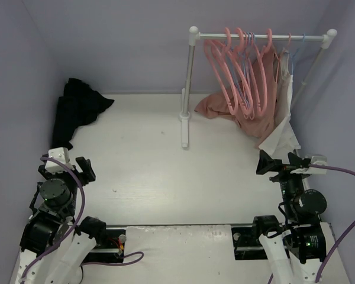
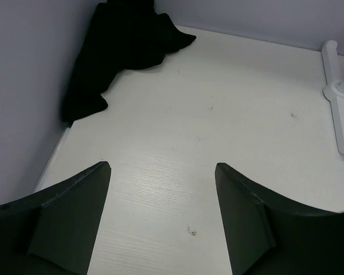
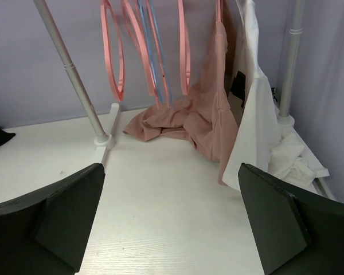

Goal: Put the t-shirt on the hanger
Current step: Pick up the T-shirt at the corner of the board.

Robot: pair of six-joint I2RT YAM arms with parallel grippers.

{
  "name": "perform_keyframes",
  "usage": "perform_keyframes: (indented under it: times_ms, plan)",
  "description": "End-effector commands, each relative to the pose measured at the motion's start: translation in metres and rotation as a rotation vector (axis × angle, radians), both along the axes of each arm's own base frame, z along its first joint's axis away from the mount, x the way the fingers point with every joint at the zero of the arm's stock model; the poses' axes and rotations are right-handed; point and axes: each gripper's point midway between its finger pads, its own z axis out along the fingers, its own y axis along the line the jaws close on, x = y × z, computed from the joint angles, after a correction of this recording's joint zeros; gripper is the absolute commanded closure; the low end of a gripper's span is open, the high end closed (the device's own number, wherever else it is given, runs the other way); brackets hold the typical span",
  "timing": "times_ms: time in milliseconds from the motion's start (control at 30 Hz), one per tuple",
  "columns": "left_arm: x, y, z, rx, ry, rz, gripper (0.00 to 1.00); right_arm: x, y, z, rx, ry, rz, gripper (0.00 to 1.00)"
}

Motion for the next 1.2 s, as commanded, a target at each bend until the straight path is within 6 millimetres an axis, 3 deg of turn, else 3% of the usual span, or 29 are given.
perform_keyframes:
  times_ms: [0, 200, 300, 400, 467, 533, 567, 600, 700, 800, 1000, 1100, 1167]
  plan:
    - [0.017, -0.008, 0.006, -0.016, -0.029, -0.012, 0.31, 0.005, -0.009, 0.014, 0.032, -0.051, -0.057, 0.0]
    - [0.048, -0.021, -0.007, -0.008, 0.125, -0.006, 0.31, 0.01, -0.007, 0.011, 0.035, -0.031, -0.048, 0.0]
    - [0.065, -0.024, 0.001, -0.012, 0.153, 0.026, 0.31, 0.014, 0.007, 0.018, 0.021, -0.022, 0.028, 0.0]
    - [0.106, -0.024, 0.004, -0.016, 0.186, 0.093, 0.31, 0.025, 0.01, 0.021, 0.027, 0.01, 0.04, 0.0]
    - [0.135, -0.01, -0.003, -0.037, 0.208, 0.151, 0.31, 0.033, 0.014, 0.019, 0.032, 0.043, 0.057, 0.0]
    - [0.176, 0.02, -0.021, -0.141, 0.209, 0.255, 0.31, 0.039, 0.03, 0.016, 0.042, 0.074, 0.138, 0.0]
    - [0.196, 0.031, -0.013, -0.177, 0.178, 0.282, 0.31, 0.04, 0.035, 0.016, 0.05, 0.084, 0.168, 0.0]
    - [0.215, 0.051, -0.039, -0.179, 0.238, 0.36, 0.31, 0.042, 0.044, 0.012, 0.056, 0.102, 0.215, 0.0]
    - [0.25, 0.091, -0.058, -0.111, 0.306, 0.507, 0.31, 0.046, 0.055, 0.005, 0.054, 0.13, 0.27, 0.0]
    - [0.295, 0.11, -0.076, 0.008, 0.39, 0.535, 0.3, 0.046, 0.067, -0.005, 0.043, 0.157, 0.316, 0.0]
    - [0.349, 0.145, -0.124, 0.101, 0.474, 0.591, 0.3, 0.035, 0.081, -0.018, 0.047, 0.164, 0.382, 0.0]
    - [0.366, 0.159, -0.149, 0.14, 0.506, 0.609, 0.3, 0.032, 0.087, -0.028, 0.054, 0.181, 0.417, 0.0]
    - [0.382, 0.165, -0.151, 0.151, 0.474, 0.602, 0.3, 0.031, 0.094, -0.04, 0.059, 0.212, 0.456, 0.0]
